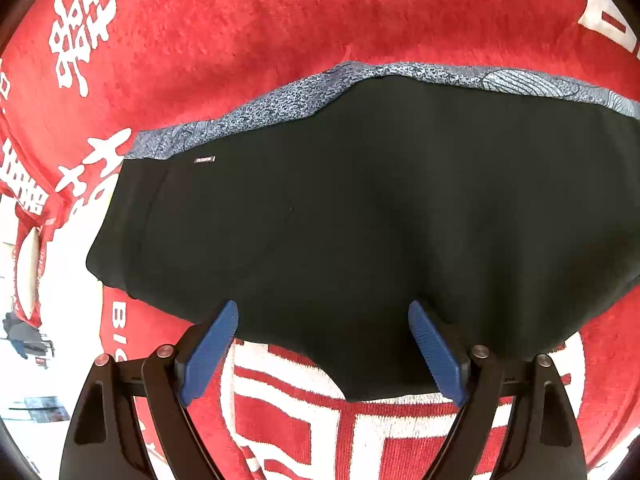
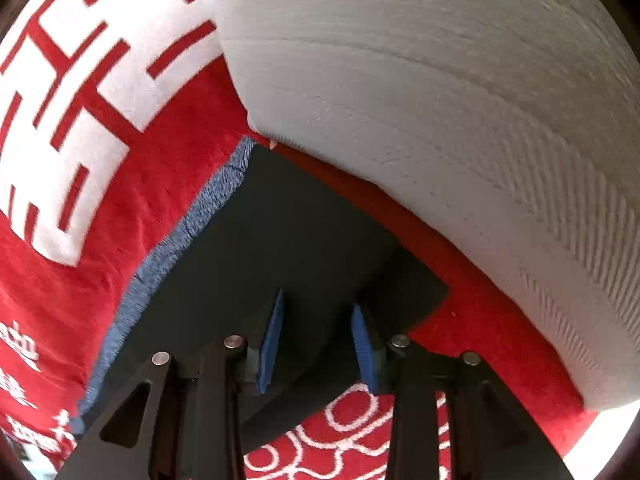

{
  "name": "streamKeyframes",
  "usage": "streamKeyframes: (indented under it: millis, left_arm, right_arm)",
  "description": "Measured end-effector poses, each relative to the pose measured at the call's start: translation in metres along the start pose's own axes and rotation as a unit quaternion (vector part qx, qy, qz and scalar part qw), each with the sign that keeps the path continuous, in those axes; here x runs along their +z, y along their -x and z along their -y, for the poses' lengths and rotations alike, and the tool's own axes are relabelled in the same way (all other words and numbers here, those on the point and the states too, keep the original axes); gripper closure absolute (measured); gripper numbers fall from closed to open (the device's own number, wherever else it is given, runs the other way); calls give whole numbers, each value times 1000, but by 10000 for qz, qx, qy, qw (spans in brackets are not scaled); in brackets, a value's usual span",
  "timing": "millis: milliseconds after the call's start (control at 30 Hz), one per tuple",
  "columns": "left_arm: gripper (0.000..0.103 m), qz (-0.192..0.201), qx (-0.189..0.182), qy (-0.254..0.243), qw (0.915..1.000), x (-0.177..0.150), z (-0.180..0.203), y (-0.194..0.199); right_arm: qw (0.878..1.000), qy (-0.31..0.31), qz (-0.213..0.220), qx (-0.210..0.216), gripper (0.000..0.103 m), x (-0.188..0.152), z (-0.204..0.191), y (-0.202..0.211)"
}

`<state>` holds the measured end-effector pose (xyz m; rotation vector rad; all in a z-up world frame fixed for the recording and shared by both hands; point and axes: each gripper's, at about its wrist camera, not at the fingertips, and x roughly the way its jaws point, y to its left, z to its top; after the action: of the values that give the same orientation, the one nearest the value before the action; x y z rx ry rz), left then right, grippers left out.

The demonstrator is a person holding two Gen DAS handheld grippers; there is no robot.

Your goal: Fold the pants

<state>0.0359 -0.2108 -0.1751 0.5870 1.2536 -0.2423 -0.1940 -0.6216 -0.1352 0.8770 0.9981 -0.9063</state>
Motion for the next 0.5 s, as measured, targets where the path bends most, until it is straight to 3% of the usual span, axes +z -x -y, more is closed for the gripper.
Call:
streamKeyframes:
  millis: [67,167,233,267,433,500]
  left_arm:
    - [15,-18,28,-9,10000,0,0,0]
    - [15,-53,37,-3,10000,1,1,0]
    - [15,-52,38,-9,10000,2,1,0]
    - [15,-44,42,-18,10000,2,1,0]
    - [15,-26,49,-29,10000,1,2,0]
    - [15,-20,50,-41,10000,1,1,0]
  right_arm:
    - [9998,195,63,0,86,1,-2,6]
    - [9997,227,74,31,86,-2,4,17]
    - [9997,164,150,-58,78,-5,9,20]
    - [9997,127,150,-134,66,-4,13,19]
    - [9999,2,138,-63,64,3,12,7]
    - [9993,261,163,-212,85,5,2,7]
